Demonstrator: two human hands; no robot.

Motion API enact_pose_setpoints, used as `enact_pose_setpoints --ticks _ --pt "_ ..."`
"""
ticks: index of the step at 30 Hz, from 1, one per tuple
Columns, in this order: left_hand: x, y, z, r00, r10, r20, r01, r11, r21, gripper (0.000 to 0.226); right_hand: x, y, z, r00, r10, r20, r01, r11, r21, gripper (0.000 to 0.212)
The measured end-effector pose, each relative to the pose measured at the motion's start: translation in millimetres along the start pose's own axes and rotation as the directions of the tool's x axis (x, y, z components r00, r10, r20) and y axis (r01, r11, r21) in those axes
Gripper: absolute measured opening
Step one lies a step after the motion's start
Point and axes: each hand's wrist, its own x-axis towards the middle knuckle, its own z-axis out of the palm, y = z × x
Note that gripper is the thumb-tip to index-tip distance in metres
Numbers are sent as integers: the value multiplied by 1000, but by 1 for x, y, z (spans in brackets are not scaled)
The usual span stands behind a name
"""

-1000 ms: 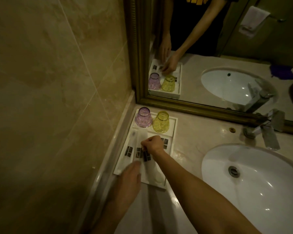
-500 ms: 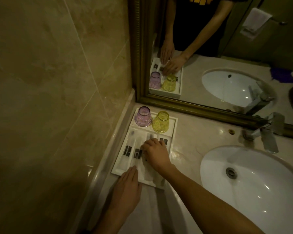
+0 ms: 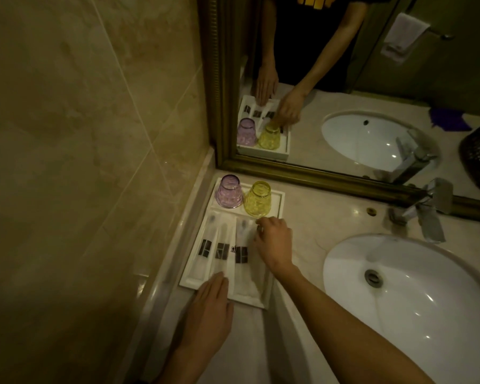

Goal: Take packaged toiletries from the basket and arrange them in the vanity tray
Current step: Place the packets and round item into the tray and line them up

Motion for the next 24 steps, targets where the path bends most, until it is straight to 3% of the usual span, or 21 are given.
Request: enact_pose_setpoints --ticks 1,6,9,12,17,19,21,24 --pt "1 3 0 999 34 -4 -34 999 -33 53 1 7 -3 998 69 7 -69 998 -2 20" --pt "8 24 11 965 263 -24 -264 961 -85 60 -10 7 2 905 223 362 -256 965 47 36" --pt "11 27 16 968 249 37 -244 965 -93 53 -18 -2 12 899 242 364 -268 963 22 43" --pt "10 23 18 963 231 141 -225 973 -55 54 -18 -10 16 873 254 416 -295 955 37 34" --pt "2 13 13 982 182 47 -179 982 -55 46 -16 -14 18 831 271 486 -378 915 138 28" --pt "0 9 11 979 202 15 -201 979 -42 46 -19 -17 16 869 212 447 -284 954 100 22" --pt "-1 5 12 977 211 -13 -212 976 -49 45 -24 -15 14 948 106 301 -114 993 10 18" --pt "0 7 11 983 181 -41 -181 983 8 50 -28 -8 14 975 -181 127 191 979 -69 28"
